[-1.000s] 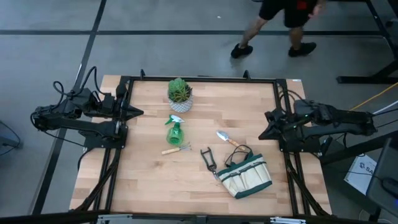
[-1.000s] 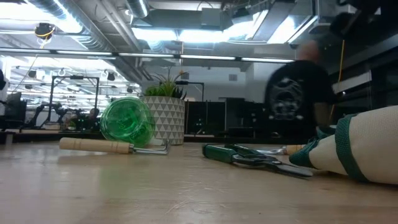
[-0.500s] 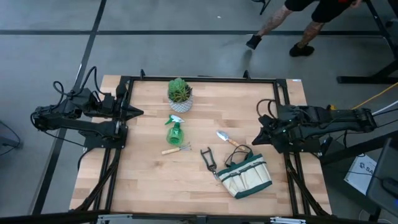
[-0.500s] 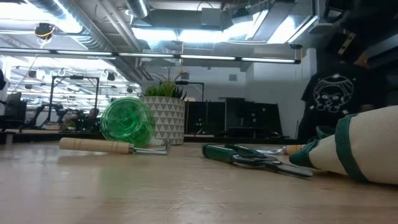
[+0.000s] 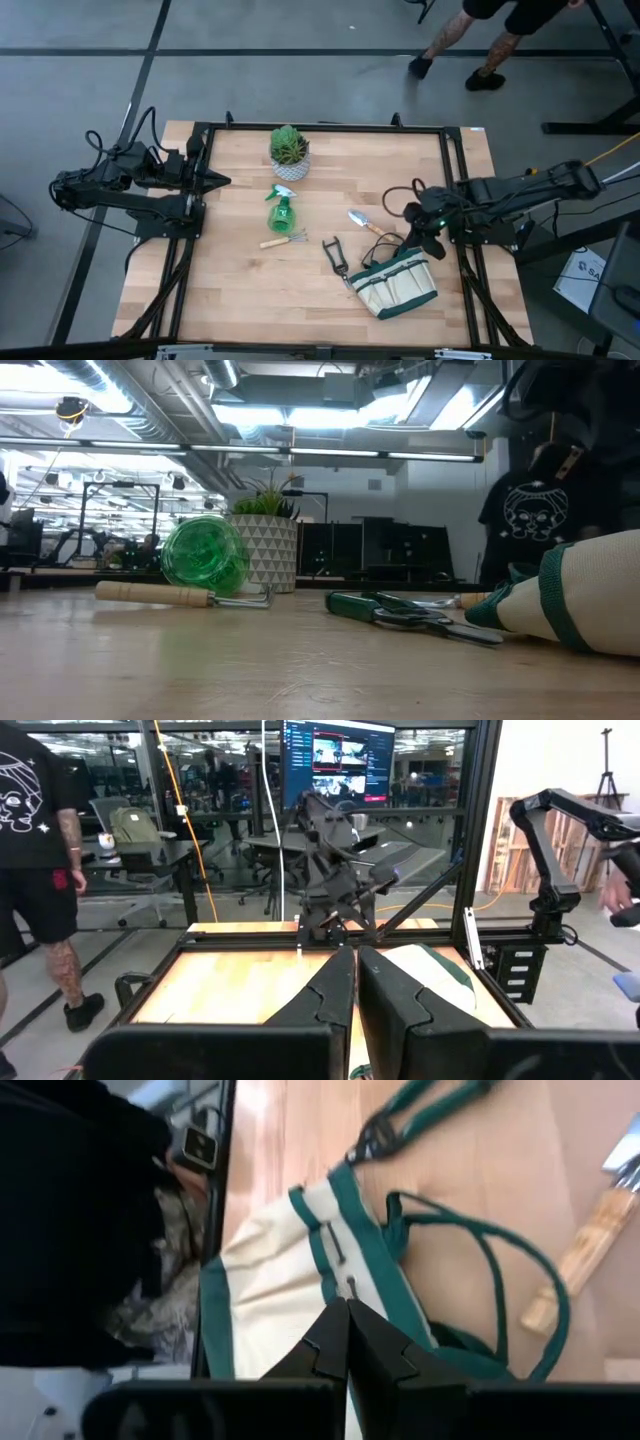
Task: Pick & Place Garden tools in Gardening bag
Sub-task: Prepare the white gardening bag
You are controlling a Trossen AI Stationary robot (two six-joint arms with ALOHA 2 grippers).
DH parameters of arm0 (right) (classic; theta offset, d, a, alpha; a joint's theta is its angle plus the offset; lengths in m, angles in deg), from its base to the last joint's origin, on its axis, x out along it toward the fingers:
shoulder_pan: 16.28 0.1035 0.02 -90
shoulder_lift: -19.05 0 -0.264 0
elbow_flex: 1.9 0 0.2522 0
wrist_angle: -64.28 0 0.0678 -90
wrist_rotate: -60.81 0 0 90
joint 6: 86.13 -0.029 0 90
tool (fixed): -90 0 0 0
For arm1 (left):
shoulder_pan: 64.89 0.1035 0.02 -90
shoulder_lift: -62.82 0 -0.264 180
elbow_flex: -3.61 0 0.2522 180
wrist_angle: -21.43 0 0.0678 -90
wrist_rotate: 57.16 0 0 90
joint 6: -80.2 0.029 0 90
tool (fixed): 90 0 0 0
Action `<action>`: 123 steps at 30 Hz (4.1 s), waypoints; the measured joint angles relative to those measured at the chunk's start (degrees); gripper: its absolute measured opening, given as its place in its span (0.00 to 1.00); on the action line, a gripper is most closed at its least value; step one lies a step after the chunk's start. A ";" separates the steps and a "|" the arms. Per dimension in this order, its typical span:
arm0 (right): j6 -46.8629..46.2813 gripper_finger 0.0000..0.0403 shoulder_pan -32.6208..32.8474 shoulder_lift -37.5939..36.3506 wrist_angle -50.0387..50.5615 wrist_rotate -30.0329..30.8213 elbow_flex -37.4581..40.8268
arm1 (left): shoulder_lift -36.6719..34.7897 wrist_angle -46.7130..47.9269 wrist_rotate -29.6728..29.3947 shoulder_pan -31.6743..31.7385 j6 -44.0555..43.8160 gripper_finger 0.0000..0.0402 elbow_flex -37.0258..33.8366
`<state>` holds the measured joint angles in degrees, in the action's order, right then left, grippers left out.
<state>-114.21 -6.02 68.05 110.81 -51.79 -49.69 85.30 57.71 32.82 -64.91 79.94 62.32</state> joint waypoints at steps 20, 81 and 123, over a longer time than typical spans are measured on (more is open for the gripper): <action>-0.01 0.02 3.03 11.38 1.32 2.92 0.00 | 0.00 -0.01 0.02 0.00 0.00 0.02 0.00; 21.67 0.04 2.88 25.26 -7.39 28.94 0.00 | 0.01 -0.02 0.02 -0.02 0.00 0.02 0.00; 47.17 0.01 2.88 6.37 -20.14 41.42 -6.79 | 0.00 -0.02 0.02 -0.02 0.00 0.02 0.00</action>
<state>-67.04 -3.14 74.42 90.68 -10.37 -56.47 85.30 57.69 32.85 -64.93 79.94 62.32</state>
